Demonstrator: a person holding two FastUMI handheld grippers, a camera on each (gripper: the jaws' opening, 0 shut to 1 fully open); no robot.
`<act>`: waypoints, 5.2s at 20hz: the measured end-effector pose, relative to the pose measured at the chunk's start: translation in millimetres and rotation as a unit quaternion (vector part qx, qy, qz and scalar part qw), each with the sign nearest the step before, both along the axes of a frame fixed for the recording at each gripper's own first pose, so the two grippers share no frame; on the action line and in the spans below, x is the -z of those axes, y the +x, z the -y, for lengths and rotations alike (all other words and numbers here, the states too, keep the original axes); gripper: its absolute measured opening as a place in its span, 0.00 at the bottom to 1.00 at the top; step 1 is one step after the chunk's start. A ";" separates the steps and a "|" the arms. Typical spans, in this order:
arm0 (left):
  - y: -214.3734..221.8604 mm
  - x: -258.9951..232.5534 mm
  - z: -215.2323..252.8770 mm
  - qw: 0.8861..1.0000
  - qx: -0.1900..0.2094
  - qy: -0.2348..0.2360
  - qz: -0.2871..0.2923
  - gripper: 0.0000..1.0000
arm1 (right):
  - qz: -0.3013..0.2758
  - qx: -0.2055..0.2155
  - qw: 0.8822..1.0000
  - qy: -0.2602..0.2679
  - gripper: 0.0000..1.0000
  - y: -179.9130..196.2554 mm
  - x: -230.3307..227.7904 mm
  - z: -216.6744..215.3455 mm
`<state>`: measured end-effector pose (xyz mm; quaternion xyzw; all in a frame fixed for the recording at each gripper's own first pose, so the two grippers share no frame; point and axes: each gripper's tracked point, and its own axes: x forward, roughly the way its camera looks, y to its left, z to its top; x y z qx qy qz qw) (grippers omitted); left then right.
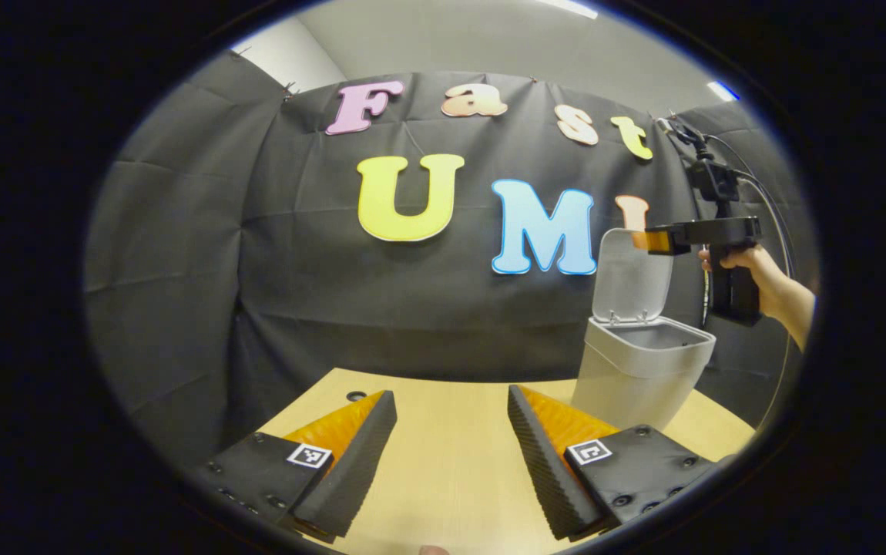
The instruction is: Press the lid of the desktop garbage bin to open it, pick up the crumpled paper on the desktop and throw it into the bin, then pick up the pop can on the desktop and drop it into the bin, and finally close the garbage bin lid.
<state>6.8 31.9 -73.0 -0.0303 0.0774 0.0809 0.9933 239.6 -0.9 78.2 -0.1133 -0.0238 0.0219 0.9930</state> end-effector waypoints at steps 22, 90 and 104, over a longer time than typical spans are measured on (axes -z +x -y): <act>17.0 15.9 -18.3 0.999 -0.030 -0.012 -0.016 1.00 | -0.011 0.039 0.995 0.086 0.96 85.4 -17.7 27.7; 31.6 13.6 27.4 0.996 0.085 0.003 -0.005 1.00 | -0.138 0.057 0.985 0.088 0.97 -80.3 162.1 18.9; 18.0 -6.3 46.6 0.999 0.050 0.008 0.007 0.95 | -0.083 0.042 0.993 0.079 0.96 -102.8 116.3 20.6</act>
